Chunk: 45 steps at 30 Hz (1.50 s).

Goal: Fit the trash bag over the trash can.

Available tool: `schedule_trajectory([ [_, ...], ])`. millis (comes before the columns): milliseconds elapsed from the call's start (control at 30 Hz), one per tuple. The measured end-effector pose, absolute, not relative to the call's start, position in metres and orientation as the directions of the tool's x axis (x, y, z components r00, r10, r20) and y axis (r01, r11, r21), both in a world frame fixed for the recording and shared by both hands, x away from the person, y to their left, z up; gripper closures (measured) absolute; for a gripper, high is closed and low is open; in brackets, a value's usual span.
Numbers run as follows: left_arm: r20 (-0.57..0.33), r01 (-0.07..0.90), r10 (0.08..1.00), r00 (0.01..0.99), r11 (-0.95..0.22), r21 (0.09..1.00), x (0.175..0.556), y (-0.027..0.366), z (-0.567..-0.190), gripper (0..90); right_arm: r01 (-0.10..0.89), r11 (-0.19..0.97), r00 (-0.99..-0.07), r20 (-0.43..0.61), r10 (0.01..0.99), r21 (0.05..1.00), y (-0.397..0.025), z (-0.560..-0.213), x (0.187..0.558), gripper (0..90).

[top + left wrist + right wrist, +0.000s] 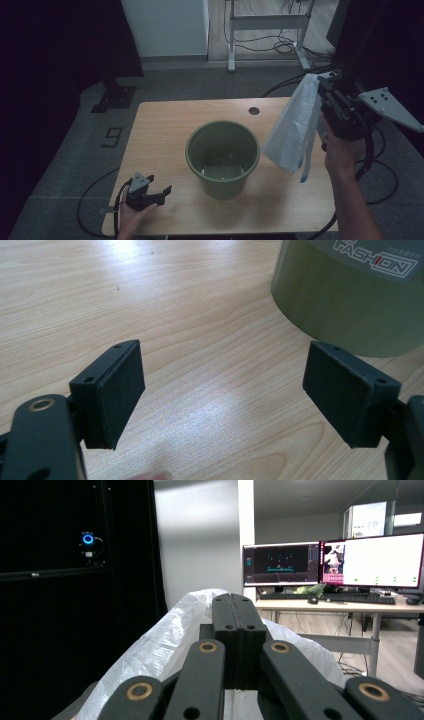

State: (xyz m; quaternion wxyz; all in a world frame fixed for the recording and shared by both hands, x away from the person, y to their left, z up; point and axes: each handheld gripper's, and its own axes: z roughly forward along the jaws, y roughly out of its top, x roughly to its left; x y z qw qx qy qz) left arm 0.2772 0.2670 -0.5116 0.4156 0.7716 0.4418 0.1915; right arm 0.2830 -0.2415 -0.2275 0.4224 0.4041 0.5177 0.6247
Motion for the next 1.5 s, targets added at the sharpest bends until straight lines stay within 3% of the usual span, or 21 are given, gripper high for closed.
schedule_trajectory([
  [400,-0.072,0.522,0.84,0.538,-0.265,0.81,0.277,0.267,-0.512,16.5,-0.113,-0.107,-0.35,0.061,0.935,0.988,-0.222,-0.223,0.283,89.4],
  [633,-0.071,0.517,0.84,0.538,-0.263,0.815,0.276,0.267,-0.51,16.5,-0.065,-0.023,-0.397,-0.004,0.918,0.998,-0.184,-0.269,0.282,89.3],
  [833,-0.066,0.509,0.837,0.543,-0.265,0.819,0.276,0.265,-0.507,16.6,0.006,-0.017,-0.443,0.018,0.896,1.0,-0.166,-0.308,0.285,89.3],
  [1500,-0.02,0.403,0.814,0.58,-0.266,0.876,0.259,0.255,-0.467,16.7,0.153,0.077,-0.563,0.023,0.826,0.985,-0.125,-0.389,0.274,88.0],
])
